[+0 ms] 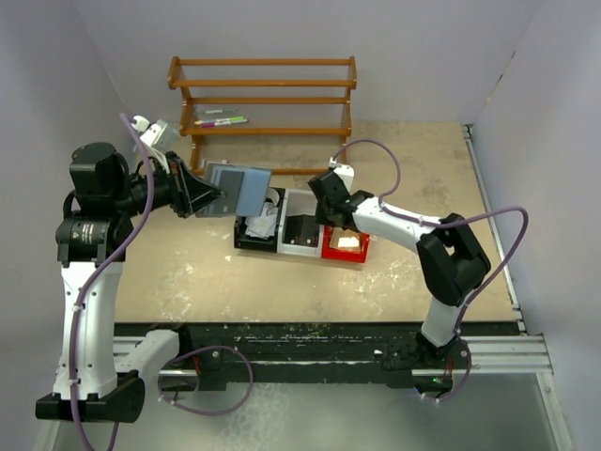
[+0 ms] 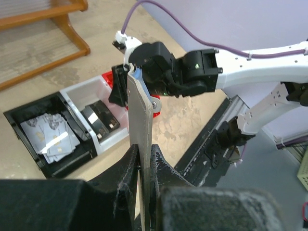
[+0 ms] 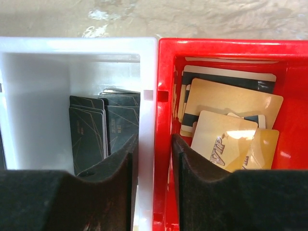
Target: Take the credit cards out of the card holder
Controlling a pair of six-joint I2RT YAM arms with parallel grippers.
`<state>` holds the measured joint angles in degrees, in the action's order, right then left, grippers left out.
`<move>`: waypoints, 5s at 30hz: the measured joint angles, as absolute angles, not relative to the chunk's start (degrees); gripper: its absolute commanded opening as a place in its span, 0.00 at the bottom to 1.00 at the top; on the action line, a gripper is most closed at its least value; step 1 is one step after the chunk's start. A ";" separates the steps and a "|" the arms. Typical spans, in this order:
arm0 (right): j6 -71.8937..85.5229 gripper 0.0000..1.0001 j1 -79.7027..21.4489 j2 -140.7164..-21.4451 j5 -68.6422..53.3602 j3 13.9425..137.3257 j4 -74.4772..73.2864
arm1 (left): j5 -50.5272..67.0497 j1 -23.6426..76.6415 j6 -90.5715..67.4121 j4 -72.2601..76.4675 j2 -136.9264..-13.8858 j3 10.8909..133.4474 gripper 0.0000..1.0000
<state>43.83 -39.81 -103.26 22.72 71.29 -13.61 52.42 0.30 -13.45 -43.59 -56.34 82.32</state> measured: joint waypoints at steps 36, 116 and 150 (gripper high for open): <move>48.01 0.69 -38.85 -72.86 -36.67 64.51 23.90 | 75.13 0.30 -17.47 -39.07 -56.88 74.24 0.00; 50.48 0.00 -39.72 -75.70 -47.51 60.34 29.47 | 78.67 0.38 -21.61 -34.74 -57.01 72.25 0.16; 50.43 0.00 -39.72 -75.70 -47.57 58.54 29.98 | 77.17 0.38 -39.27 -15.73 -54.19 63.57 0.11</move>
<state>50.43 -39.72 -75.70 -47.57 58.54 29.98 77.17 0.38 -39.27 -15.73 -54.19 63.57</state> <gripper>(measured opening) 0.038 0.080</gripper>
